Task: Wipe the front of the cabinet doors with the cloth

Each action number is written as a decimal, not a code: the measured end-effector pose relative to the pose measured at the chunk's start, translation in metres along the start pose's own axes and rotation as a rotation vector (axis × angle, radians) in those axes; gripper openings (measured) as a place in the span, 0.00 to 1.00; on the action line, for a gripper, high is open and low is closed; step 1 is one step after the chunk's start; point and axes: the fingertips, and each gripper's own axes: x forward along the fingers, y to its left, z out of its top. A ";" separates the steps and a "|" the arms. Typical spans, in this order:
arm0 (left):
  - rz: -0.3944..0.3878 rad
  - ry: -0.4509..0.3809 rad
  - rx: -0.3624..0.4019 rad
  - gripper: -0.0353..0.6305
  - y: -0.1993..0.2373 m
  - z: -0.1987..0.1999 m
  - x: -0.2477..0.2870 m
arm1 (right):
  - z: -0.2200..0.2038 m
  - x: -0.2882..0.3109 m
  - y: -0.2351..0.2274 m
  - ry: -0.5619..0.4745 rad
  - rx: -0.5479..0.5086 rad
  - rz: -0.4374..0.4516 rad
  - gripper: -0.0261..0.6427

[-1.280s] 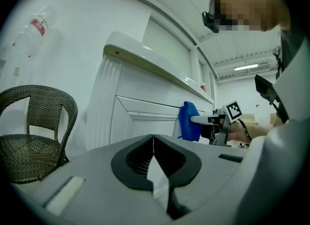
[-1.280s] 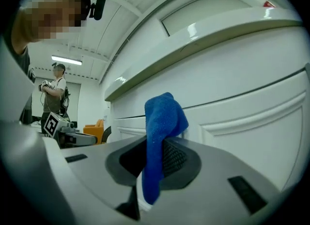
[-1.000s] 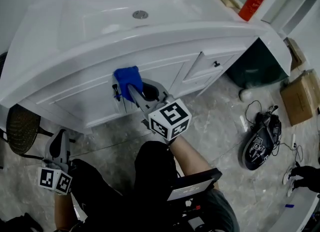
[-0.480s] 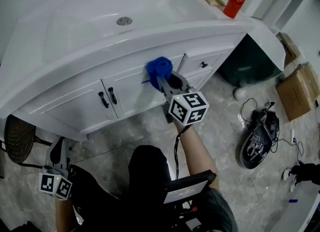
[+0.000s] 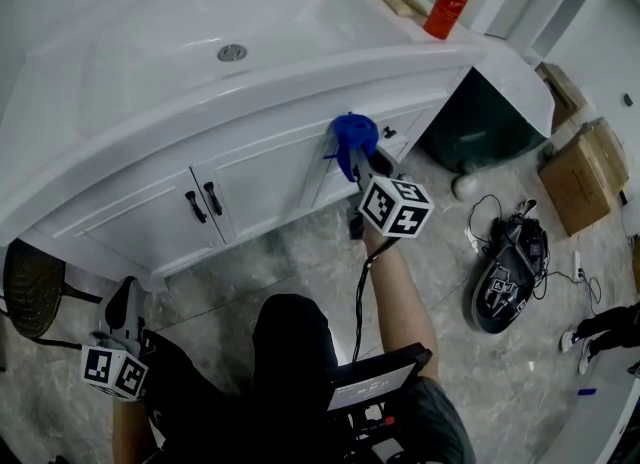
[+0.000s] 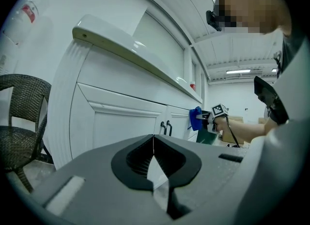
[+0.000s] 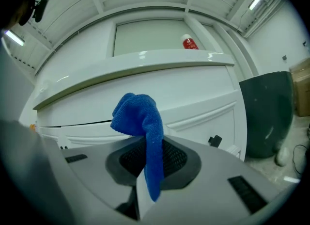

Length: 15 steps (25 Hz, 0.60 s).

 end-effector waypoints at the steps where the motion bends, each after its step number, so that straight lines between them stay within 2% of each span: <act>1: -0.002 0.002 -0.005 0.06 -0.001 0.000 0.000 | 0.001 -0.005 0.002 -0.008 0.007 0.005 0.11; 4: -0.007 0.003 -0.018 0.06 0.000 -0.001 0.000 | 0.006 -0.020 0.034 -0.056 0.014 0.108 0.12; 8: -0.014 0.003 -0.031 0.06 0.004 -0.006 0.002 | -0.005 -0.034 0.116 -0.095 -0.005 0.352 0.11; 12: -0.005 0.013 -0.048 0.06 0.007 -0.012 -0.005 | -0.035 -0.040 0.203 -0.055 0.021 0.596 0.11; 15: 0.012 0.021 -0.046 0.06 0.013 -0.013 -0.014 | -0.055 -0.038 0.253 -0.010 0.028 0.723 0.12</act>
